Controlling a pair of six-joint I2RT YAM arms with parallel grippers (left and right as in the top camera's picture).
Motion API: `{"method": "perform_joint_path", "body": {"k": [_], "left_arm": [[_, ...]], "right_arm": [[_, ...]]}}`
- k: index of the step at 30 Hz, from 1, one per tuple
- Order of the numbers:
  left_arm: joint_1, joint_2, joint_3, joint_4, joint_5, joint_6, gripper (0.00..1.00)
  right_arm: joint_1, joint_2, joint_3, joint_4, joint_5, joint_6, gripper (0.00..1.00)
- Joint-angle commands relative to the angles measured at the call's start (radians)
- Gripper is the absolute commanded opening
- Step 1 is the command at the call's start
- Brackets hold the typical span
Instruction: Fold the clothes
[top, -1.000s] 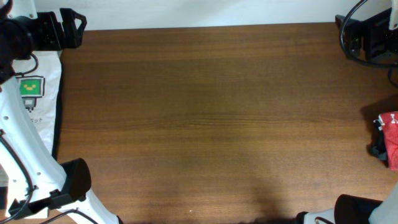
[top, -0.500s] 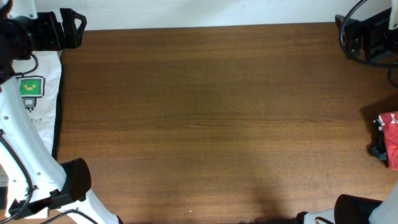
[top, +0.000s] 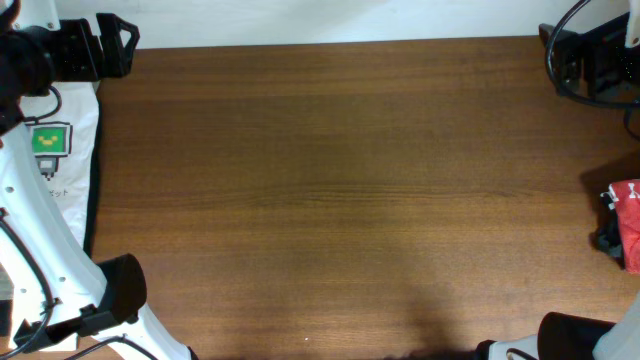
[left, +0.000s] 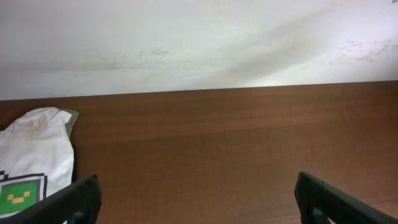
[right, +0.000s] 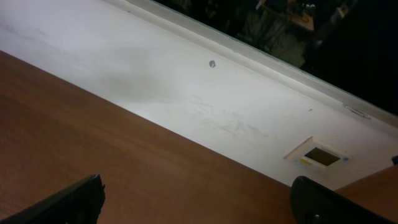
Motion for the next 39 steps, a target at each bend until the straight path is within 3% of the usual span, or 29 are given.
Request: {"method": "perform_joint_path", "body": {"k": [1,11,17,21,24,33,36,39], "left_arm": [[-0.005,-0.002,0.004,-0.001,0.014,0.002,0.99],[-0.03,-0.155,0.004,0.029,-0.019,0.002,0.99],[-0.149,-0.356,-0.092,0.382,-0.016,0.002,0.99],[-0.213,-0.59,-0.381,0.686,-0.016,0.002,0.99],[-0.214,-0.795,-0.656,0.829,-0.013,0.002,0.99],[-0.214,-1.243,-1.166,0.841,-0.011,0.0,0.99],[-0.214,-1.372,-1.37,0.843,-0.011,-0.059,0.99],[-0.214,-1.515,-1.643,0.99,-0.011,-0.09,0.99]], "right_arm": [[0.005,-0.001,-0.003,0.0,0.009,0.0,0.99],[0.005,-0.001,-0.003,0.0,0.009,0.0,0.99],[0.005,-0.001,-0.003,0.0,0.009,0.0,0.99],[0.005,0.002,-0.003,0.0,0.009,0.0,0.99],[0.005,0.003,-0.003,0.0,0.009,0.0,0.98],[0.005,0.003,-0.003,0.0,0.009,0.0,0.99],[0.005,0.003,-0.004,0.0,0.009,0.0,0.99],[0.005,0.003,-0.003,0.0,0.009,0.0,0.99]]}}
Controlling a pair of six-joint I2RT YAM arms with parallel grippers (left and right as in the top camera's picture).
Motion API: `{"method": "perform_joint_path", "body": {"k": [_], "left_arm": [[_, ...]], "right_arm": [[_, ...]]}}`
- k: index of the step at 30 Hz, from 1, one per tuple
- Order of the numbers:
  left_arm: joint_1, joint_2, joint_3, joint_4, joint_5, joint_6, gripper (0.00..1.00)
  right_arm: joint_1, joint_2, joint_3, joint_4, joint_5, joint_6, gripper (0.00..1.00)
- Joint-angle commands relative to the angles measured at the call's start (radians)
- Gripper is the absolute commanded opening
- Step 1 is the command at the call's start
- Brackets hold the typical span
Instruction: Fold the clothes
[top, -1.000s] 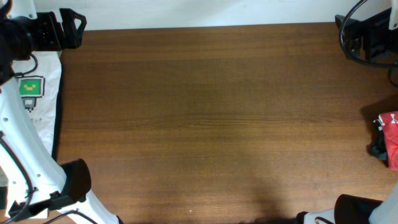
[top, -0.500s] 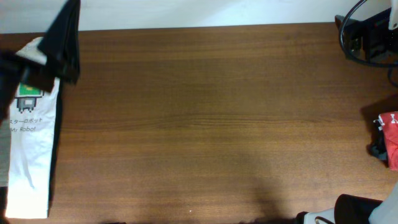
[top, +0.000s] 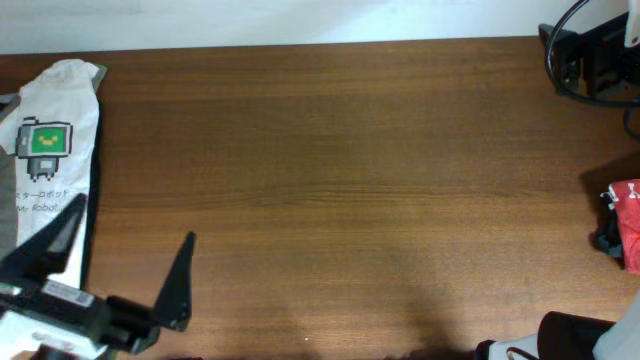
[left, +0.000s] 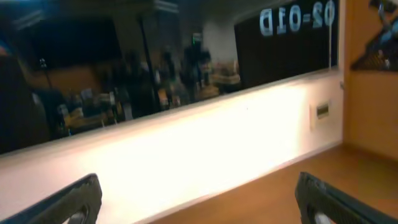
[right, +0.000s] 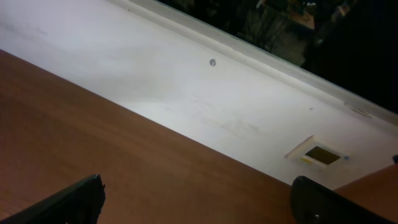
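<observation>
A white shirt (top: 48, 165) with a green pixel print lies folded in a long strip along the table's left edge. A red garment (top: 628, 222) shows at the right edge, partly cut off. My left gripper (top: 120, 262) hovers at the near left, beside the shirt's near end. It is open wide with nothing in it. In the left wrist view the left gripper (left: 199, 208) faces a bright wall and dark window, and no cloth shows. My right gripper (top: 588, 62) sits at the far right corner. In the right wrist view the right gripper (right: 196, 202) is open and empty.
The brown table (top: 350, 190) spreads between the two garments. A white wall (right: 186, 93) runs along its far edge, with a small outlet plate (right: 318, 155) on it. Black cables (top: 560, 40) hang by the right arm.
My left arm has moved from the far left corner to the near left, and its camera now faces the wall instead of the shirt. The shirt shows in full. The right arm has not moved.
</observation>
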Motion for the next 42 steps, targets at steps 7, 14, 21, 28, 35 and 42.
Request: {"method": "perform_joint_path", "body": {"k": [7,14,21,28,35,42], "left_arm": [[-0.003,-0.374,-0.728,0.639,0.0,-0.114,0.99],[0.036,-0.541,-1.054,0.835,0.0,-0.122,0.99],[0.053,-0.542,-1.268,1.035,-0.026,-0.121,0.99],[0.076,-0.542,-1.346,1.054,-0.063,-0.121,0.99],[0.076,-0.541,-1.346,0.848,-0.04,-0.121,0.99],[0.076,-0.541,-1.346,0.615,-0.025,-0.121,0.99]], "right_arm": [[0.005,0.001,-0.003,0.003,0.008,0.0,0.99],[0.005,0.001,-0.003,0.003,0.008,0.0,0.99],[0.005,0.001,-0.003,0.003,0.008,0.0,0.99],[0.005,0.001,-0.004,0.003,0.008,0.0,0.99],[0.005,0.001,-0.004,0.003,0.008,0.0,0.99],[0.005,0.001,-0.003,0.003,0.008,0.0,0.99]]}}
